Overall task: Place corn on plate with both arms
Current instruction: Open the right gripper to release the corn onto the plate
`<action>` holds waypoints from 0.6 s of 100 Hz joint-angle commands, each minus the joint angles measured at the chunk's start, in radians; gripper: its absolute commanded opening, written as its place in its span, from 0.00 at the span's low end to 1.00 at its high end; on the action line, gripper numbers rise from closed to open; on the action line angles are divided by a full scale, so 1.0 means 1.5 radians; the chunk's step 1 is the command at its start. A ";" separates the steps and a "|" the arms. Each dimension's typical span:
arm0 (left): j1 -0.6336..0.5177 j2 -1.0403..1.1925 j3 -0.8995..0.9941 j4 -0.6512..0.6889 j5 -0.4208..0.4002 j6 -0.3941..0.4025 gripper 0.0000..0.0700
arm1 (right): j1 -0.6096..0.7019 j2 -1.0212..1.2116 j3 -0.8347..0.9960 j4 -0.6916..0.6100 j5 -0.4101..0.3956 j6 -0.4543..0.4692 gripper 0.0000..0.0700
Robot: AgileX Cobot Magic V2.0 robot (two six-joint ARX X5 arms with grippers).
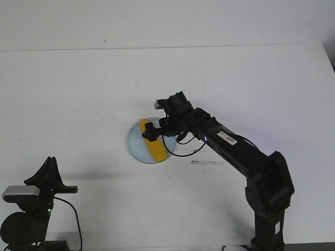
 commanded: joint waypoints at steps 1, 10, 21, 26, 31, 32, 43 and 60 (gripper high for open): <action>0.002 -0.002 0.006 0.008 0.000 0.005 0.06 | 0.004 -0.026 0.013 0.007 0.006 -0.028 0.69; 0.002 -0.002 0.006 0.008 0.000 0.005 0.06 | 0.003 -0.053 0.013 -0.007 0.044 -0.061 0.69; 0.002 -0.002 0.006 0.008 0.000 0.005 0.06 | -0.003 -0.087 0.012 -0.054 0.141 -0.122 0.61; 0.002 -0.002 0.006 0.008 0.000 0.005 0.06 | -0.004 -0.101 0.010 -0.068 0.187 -0.161 0.49; 0.002 -0.002 0.006 0.008 0.000 0.005 0.06 | -0.005 -0.117 0.005 -0.075 0.230 -0.197 0.32; 0.002 -0.002 0.006 0.008 0.000 0.005 0.06 | -0.005 -0.121 0.003 -0.075 0.238 -0.203 0.28; 0.002 -0.001 0.006 0.008 0.000 0.005 0.06 | -0.019 -0.161 -0.018 -0.068 0.288 -0.232 0.00; 0.002 -0.001 0.006 0.008 0.000 0.005 0.06 | -0.051 -0.236 -0.093 -0.024 0.296 -0.236 0.00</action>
